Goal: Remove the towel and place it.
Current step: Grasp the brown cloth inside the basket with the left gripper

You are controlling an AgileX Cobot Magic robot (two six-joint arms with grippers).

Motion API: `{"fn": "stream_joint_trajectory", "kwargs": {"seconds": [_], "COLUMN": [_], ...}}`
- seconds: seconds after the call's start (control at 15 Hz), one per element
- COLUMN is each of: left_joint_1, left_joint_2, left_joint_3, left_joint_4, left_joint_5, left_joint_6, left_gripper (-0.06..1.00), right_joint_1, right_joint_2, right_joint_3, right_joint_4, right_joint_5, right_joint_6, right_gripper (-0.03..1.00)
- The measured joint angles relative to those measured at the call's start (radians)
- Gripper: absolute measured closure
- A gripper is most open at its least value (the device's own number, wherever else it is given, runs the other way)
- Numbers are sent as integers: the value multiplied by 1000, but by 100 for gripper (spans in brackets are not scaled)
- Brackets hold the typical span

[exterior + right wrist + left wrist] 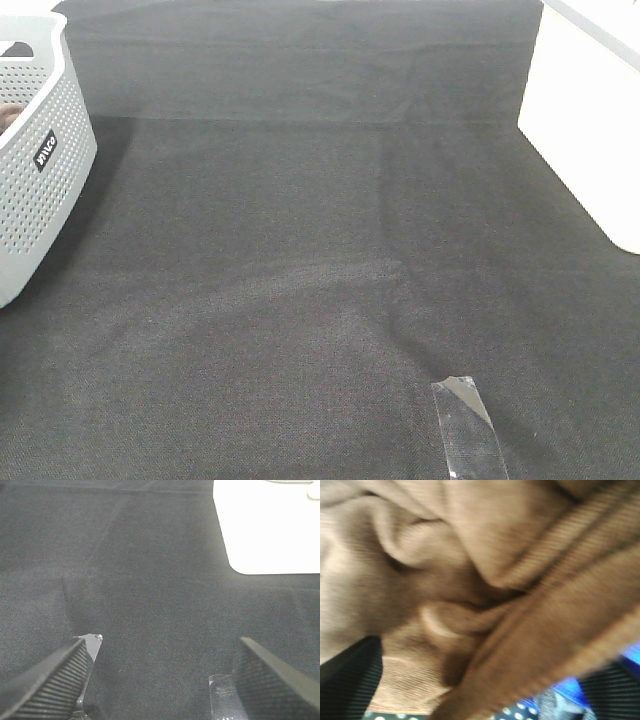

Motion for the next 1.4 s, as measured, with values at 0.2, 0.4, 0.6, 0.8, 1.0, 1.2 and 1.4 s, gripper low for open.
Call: {"fn": "stream_joint_trajectory", "kwargs": {"seconds": [0.2, 0.4, 0.6, 0.8, 1.0, 1.2, 1.4], "left_joint_1": [0, 0, 0, 0, -11, -46, -97], "left_joint_2": [0, 0, 0, -6, -106, -208, -298], "left_joint_3": [0, -1, -1, -17, -68, -72, -72], "left_joint_4": [7, 8, 8, 24, -17, -148, -164], "left_joint_5": [8, 17, 47, 43, 64, 83, 89], "left_joint_6": [-19, -26, -88, -265, -413, -452, -463], "left_gripper": [42, 91, 94, 94, 94, 94, 94], "right_joint_1": [0, 0, 0, 0, 0, 0, 0], "right_joint_2": [0, 0, 0, 0, 0, 0, 0], "right_joint_3": [0, 0, 0, 0, 0, 0, 0], "right_joint_4": [0, 0, 0, 0, 0, 0, 0], "right_joint_5": [0, 0, 0, 0, 0, 0, 0], "right_joint_6": [0, 0, 0, 0, 0, 0, 0], "right_gripper": [21, 21, 21, 21, 21, 21, 21]}}
